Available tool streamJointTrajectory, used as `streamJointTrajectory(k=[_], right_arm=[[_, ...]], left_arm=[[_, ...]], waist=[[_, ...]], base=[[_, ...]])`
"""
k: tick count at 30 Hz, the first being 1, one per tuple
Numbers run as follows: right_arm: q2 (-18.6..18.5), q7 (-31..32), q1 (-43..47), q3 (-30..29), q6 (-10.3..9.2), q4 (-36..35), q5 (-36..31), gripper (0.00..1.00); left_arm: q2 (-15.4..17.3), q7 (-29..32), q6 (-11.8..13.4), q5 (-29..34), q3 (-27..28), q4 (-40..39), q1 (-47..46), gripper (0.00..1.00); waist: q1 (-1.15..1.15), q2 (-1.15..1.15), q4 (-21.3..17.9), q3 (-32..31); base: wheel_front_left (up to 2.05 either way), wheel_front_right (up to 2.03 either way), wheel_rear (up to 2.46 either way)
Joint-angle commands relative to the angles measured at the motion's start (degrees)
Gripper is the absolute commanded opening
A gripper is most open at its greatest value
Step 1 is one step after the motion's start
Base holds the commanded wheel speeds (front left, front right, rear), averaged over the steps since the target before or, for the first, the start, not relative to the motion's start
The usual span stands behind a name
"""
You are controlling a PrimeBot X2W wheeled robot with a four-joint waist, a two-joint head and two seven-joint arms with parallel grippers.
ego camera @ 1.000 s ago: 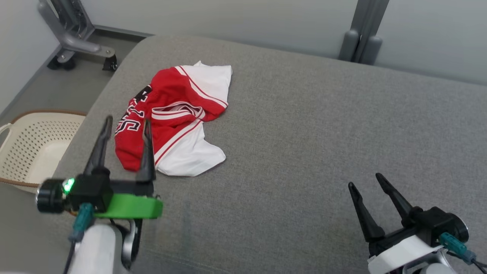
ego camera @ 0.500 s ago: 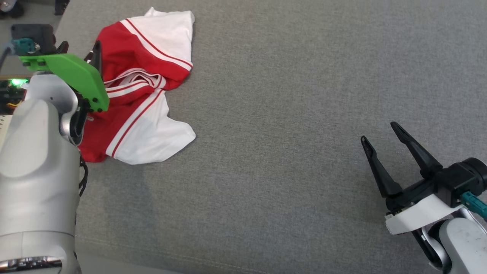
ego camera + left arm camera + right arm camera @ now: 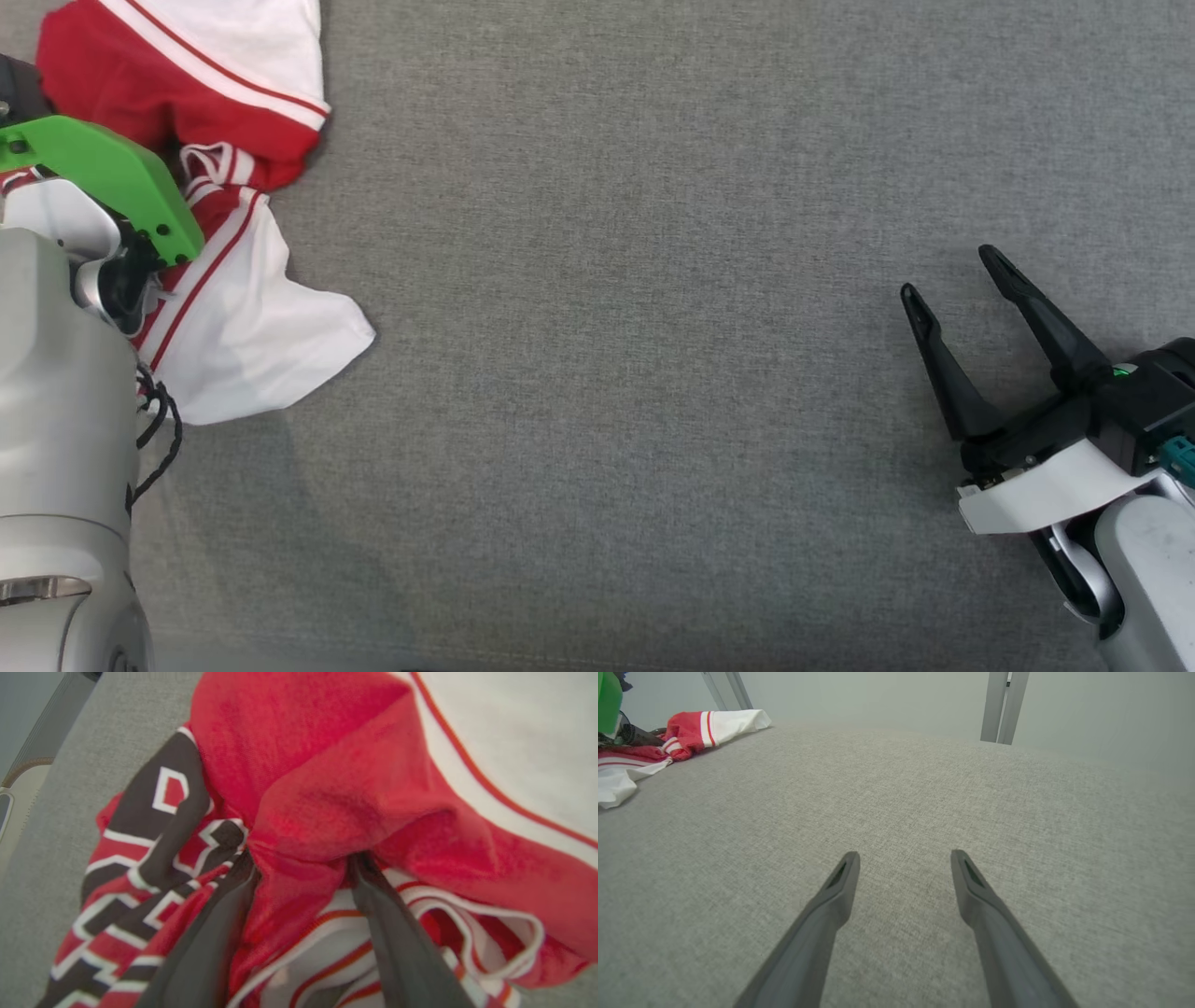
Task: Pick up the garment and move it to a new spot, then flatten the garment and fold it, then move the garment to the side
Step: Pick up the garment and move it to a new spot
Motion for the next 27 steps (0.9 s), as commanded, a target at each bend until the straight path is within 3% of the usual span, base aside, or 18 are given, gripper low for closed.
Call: streamJointTrajectory(k=[1, 9, 13, 18, 27], right_arm=[[0.3, -0.2, -0.9, -0.2, 0.00, -0.1, -0.3, 1.00], [3.7, -0.2, 0.2, 0.3, 0.00, 1.8, 0.2, 1.00], [6.1, -0.2, 1.7, 0.4, 0.00, 2.8, 0.6, 1.00], [9.4, -0.2, 4.3, 0.6, 0.00, 3.5, 0.6, 1.00], [13.3, -0.2, 8.5, -0.6, 0.00, 3.9, 0.2, 1.00]], left_arm=[[-0.7, -1.5, -0.1, -0.2, -0.3, 1.7, 0.9, 0.00], [0.5, -15.7, -0.6, -1.1, -0.2, -0.1, -0.4, 0.00], [-0.3, -19.2, -1.0, -1.6, -2.2, -2.2, -0.9, 0.00], [-1.6, -19.9, -1.0, -4.1, -9.0, -9.8, 0.8, 0.00], [0.0, -14.4, -1.0, -10.5, -20.0, -28.5, 6.4, 0.00]], waist=[[-0.01, 0.00, -1.8, 1.5], [-0.01, 0.00, -3.0, -5.0], [-0.01, 0.00, -4.2, -10.2], [-0.01, 0.00, -7.6, -17.3], [-0.01, 0.00, -19.4, -25.3]], base=[[0.00, 0.00, 0.00], [0.00, 0.00, 0.00], [0.00, 0.00, 0.00], [0.00, 0.00, 0.00], [0.00, 0.00, 0.00]])
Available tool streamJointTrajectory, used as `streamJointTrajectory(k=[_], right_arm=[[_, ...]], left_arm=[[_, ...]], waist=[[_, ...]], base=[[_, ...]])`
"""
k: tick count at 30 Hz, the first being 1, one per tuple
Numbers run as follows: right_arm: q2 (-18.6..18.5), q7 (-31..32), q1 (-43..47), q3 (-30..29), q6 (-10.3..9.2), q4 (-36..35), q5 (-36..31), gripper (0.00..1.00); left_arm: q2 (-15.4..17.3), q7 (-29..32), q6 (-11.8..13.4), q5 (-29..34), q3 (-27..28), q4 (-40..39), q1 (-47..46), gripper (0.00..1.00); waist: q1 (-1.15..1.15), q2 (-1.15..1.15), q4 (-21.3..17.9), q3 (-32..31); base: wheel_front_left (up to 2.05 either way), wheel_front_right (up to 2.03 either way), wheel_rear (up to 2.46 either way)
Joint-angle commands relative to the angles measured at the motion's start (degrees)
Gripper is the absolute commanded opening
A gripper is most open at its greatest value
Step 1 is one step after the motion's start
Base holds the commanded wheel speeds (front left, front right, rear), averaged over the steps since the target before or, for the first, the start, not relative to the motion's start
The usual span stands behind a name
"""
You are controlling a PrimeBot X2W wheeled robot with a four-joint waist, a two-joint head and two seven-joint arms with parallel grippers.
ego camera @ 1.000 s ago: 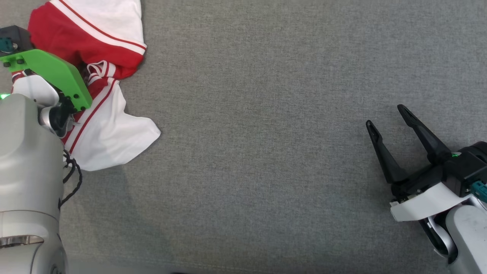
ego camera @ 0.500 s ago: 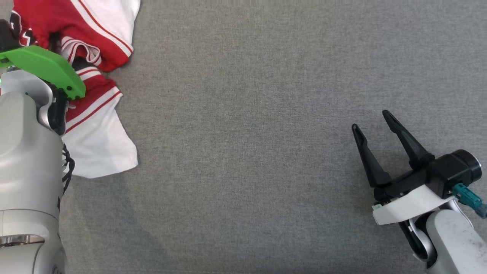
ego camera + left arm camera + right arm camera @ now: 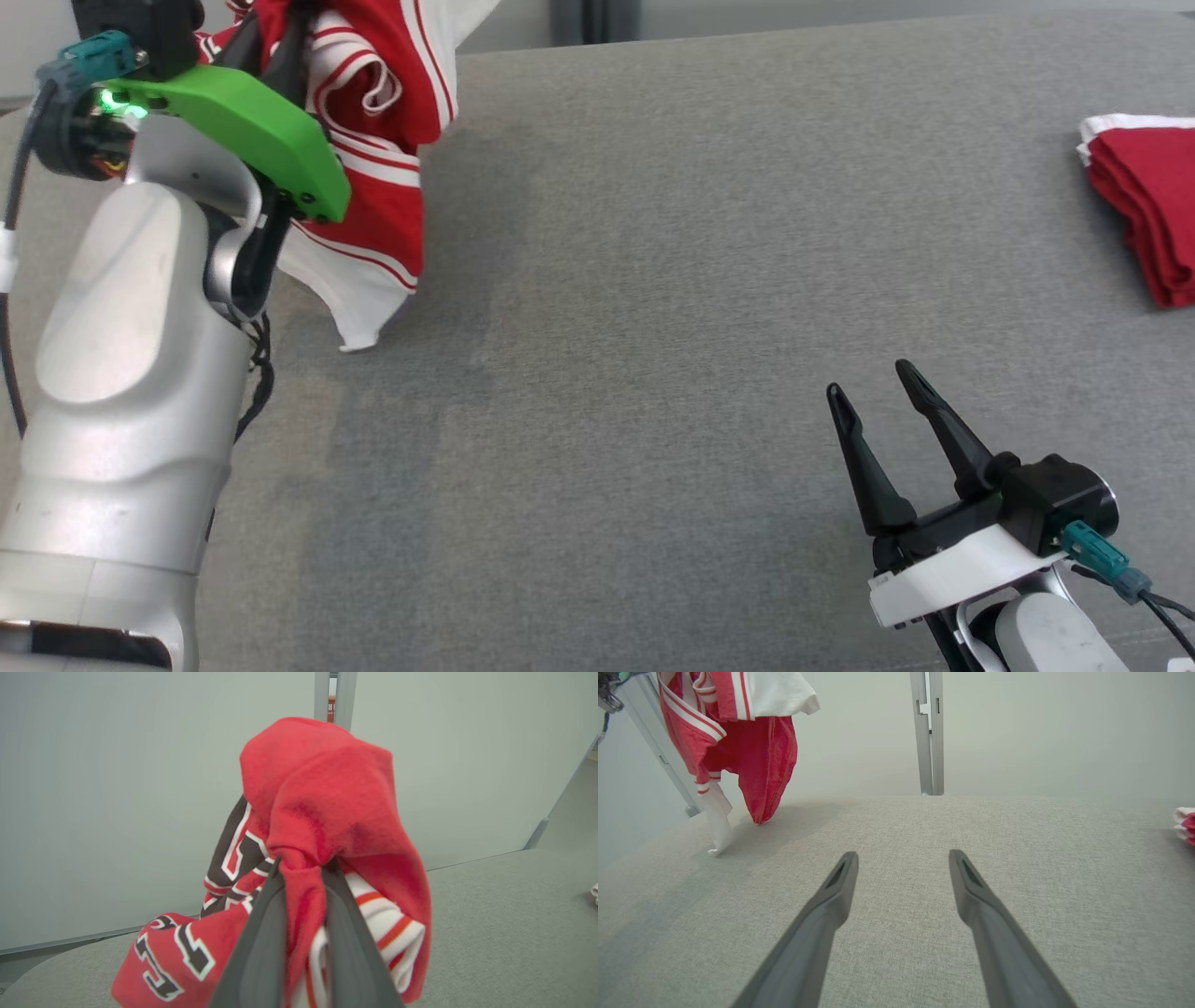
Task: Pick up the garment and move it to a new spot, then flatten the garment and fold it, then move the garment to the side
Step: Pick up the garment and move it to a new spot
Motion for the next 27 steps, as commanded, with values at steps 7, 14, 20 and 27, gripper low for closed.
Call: streamJointTrajectory(k=[7, 14, 20, 27], right_arm=[[1.3, -0.2, 2.6, -1.3, 0.00, -0.3, -0.2, 1.00], [3.0, -0.2, 1.3, -0.5, 0.00, -0.8, 0.1, 1.00], [4.4, -0.2, -0.7, -0.3, 0.00, -0.8, 0.2, 1.00], [4.5, -0.2, 0.4, -1.5, 0.00, -0.3, -0.4, 1.00]], left_arm=[[-0.6, 6.6, -0.1, -2.9, -5.7, -8.5, 6.2, 0.00], [-2.8, 8.8, 0.4, -0.6, -11.2, -6.2, 9.9, 0.00], [-3.0, 6.6, 1.7, 3.3, -15.2, 3.7, 11.4, 0.00], [-7.9, -2.6, 4.1, 3.1, -15.3, 11.5, 9.9, 1.00]], waist=[[0.00, 0.00, -18.1, -7.6], [0.00, 0.00, -24.1, -2.6], [0.00, 0.00, -26.7, 2.1], [0.00, 0.00, -24.6, 2.5]], base=[[0.00, 0.00, 0.00], [0.00, 0.00, 0.00], [0.00, 0.00, 0.00], [0.00, 0.00, 0.00]])
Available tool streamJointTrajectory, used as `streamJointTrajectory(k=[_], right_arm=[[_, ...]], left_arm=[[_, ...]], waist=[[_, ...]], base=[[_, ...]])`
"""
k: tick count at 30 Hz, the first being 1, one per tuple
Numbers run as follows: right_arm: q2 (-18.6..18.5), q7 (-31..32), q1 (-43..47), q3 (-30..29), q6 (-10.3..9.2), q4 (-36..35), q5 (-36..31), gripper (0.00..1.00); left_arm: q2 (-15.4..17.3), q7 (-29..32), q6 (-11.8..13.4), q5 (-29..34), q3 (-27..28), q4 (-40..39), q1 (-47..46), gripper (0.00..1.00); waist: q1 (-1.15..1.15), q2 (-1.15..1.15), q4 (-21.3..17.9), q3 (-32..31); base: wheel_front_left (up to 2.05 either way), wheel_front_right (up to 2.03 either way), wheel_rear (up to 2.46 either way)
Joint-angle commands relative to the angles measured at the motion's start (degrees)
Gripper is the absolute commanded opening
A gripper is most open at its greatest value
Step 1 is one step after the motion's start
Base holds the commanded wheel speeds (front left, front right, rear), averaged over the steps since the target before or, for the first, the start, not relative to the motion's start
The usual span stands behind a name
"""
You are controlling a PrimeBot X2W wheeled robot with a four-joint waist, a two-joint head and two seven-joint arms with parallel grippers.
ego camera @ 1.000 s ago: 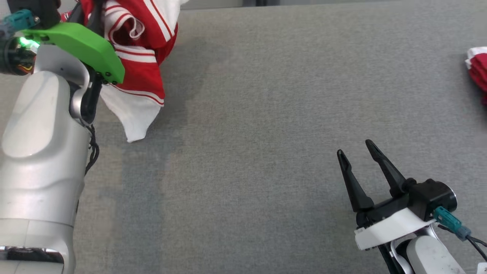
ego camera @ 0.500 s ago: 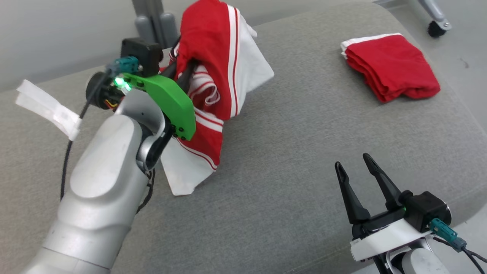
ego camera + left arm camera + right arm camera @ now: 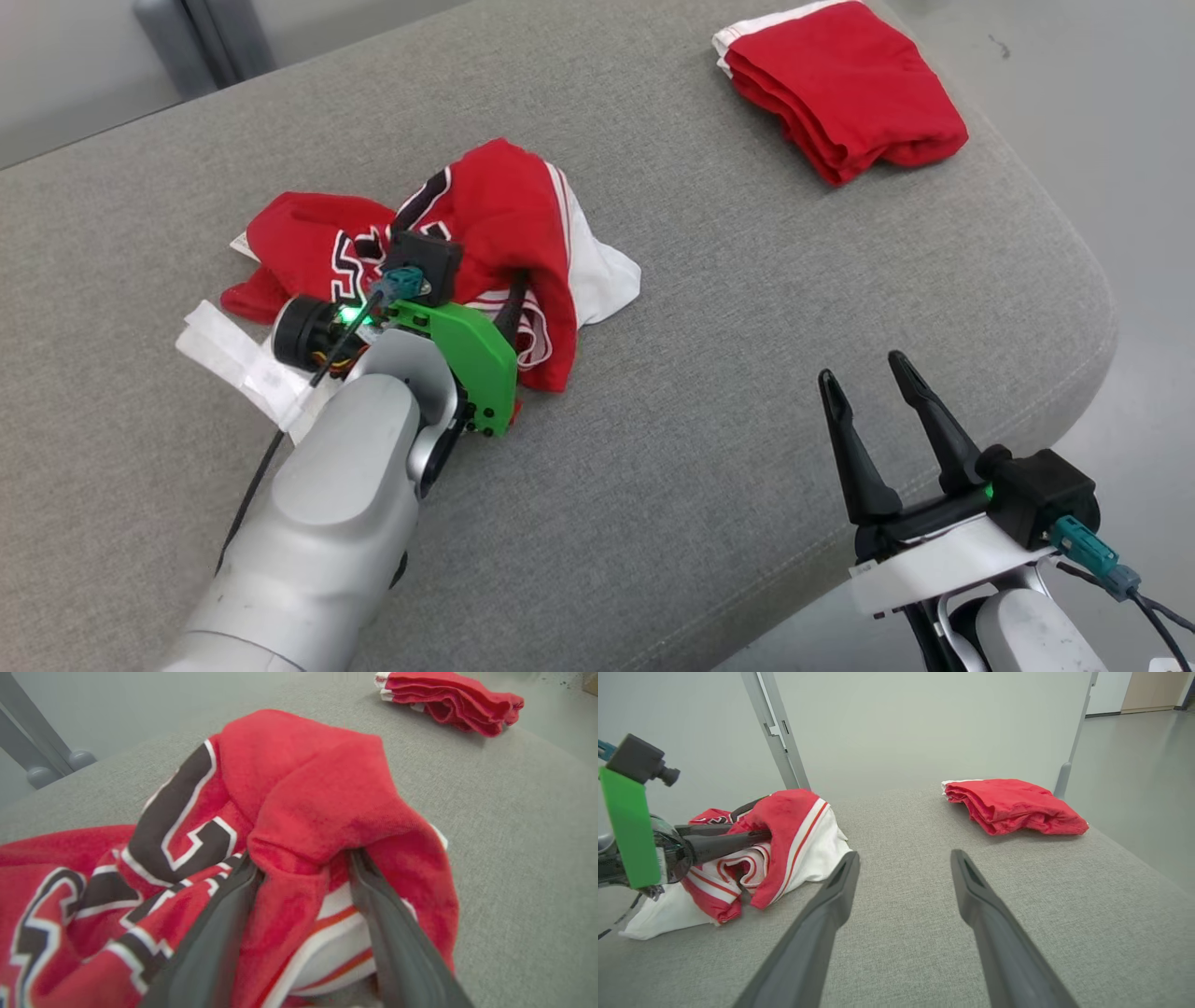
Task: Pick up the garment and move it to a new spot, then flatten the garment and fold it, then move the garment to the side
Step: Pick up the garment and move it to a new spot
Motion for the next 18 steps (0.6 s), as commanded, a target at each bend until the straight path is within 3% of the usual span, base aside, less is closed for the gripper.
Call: streamJointTrajectory(k=[1, 7, 12, 18], right_arm=[[0.2, -0.2, 0.5, 0.2, 0.00, 0.1, -0.3, 1.00], [-0.6, -0.2, 1.3, 1.1, -0.01, 0.9, -0.5, 1.00], [-1.6, -0.2, 3.6, 0.8, -0.01, 1.8, -1.2, 1.00], [-1.5, -0.2, 6.3, -0.1, 0.00, 2.2, -2.6, 1.00]], left_arm=[[-0.2, -1.9, 0.1, -0.3, -0.2, 0.4, -0.9, 1.00], [-1.8, -11.1, 1.2, 0.2, -1.9, -1.3, 0.7, 1.00], [-1.9, -14.8, 0.9, -2.8, -0.2, -7.2, 7.0, 1.00], [0.6, -15.1, 5.6, 0.0, 6.9, -21.8, 19.8, 1.00]], waist=[[0.00, 0.00, 1.0, -0.1], [0.00, 0.00, 6.3, -4.8], [0.00, 0.00, 12.2, -10.4], [0.00, 0.00, 17.9, -15.5]], base=[[0.00, 0.00, 0.00], [0.00, 0.00, 0.00], [0.00, 0.00, 0.00], [0.00, 0.00, 0.00]])
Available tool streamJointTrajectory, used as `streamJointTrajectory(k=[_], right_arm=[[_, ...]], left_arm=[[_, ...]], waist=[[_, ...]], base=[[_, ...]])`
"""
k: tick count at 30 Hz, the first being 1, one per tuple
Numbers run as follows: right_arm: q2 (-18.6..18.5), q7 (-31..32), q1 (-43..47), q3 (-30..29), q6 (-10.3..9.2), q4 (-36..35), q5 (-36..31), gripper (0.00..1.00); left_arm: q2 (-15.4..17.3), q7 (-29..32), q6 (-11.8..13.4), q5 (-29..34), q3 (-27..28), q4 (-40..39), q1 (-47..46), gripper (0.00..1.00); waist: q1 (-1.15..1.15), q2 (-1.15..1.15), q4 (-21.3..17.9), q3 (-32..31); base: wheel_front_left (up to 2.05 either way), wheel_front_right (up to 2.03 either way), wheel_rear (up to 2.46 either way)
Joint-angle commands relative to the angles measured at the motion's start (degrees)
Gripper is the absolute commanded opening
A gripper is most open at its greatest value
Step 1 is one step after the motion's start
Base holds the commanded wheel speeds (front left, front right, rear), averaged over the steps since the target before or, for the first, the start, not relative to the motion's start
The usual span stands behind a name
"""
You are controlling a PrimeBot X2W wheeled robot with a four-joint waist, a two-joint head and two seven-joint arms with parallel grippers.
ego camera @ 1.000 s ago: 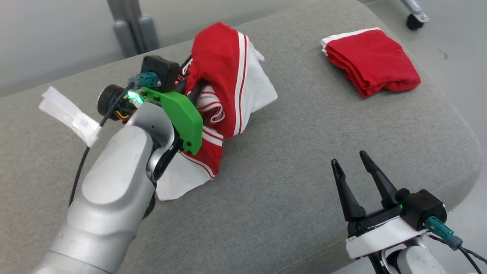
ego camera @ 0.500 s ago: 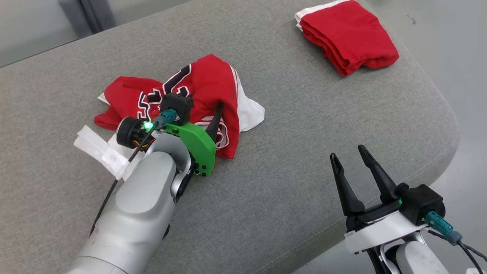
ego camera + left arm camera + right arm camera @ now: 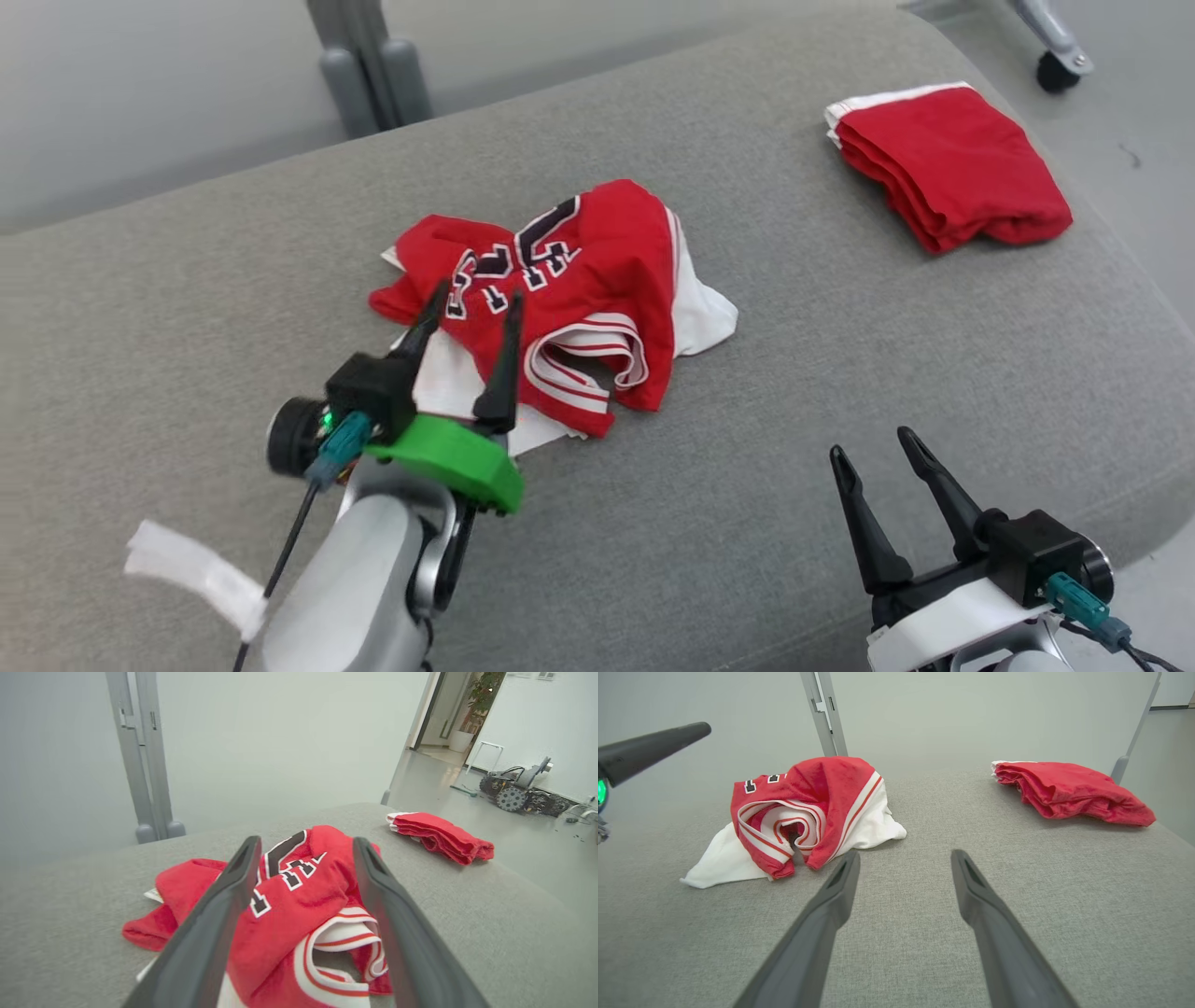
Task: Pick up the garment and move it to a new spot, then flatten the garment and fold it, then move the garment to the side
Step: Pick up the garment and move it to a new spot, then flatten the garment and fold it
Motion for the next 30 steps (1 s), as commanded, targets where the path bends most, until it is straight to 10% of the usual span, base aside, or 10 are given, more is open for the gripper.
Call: streamJointTrajectory(k=[1, 12, 30], right_arm=[[0.3, -0.2, 0.8, -0.1, 0.00, -0.3, -0.7, 1.00], [2.1, -0.2, 4.8, -3.9, 0.00, -2.2, -0.2, 1.00], [2.8, -0.2, 8.8, -3.9, 0.00, -3.7, -1.2, 1.00]], left_arm=[[1.3, -0.1, 1.2, 1.9, 1.6, -2.8, 4.5, 1.00], [-1.1, -0.1, 3.3, 14.0, 18.3, -26.4, 32.0, 1.00], [-1.9, -0.1, 5.6, 14.3, 13.8, -29.2, 42.4, 1.00]], waist=[[0.00, 0.00, 9.6, -8.9], [0.00, 0.00, 12.7, -14.1], [0.00, 0.00, 15.0, -15.9]], base=[[0.00, 0.00, 0.00], [0.00, 0.00, 0.00], [0.00, 0.00, 0.00]])
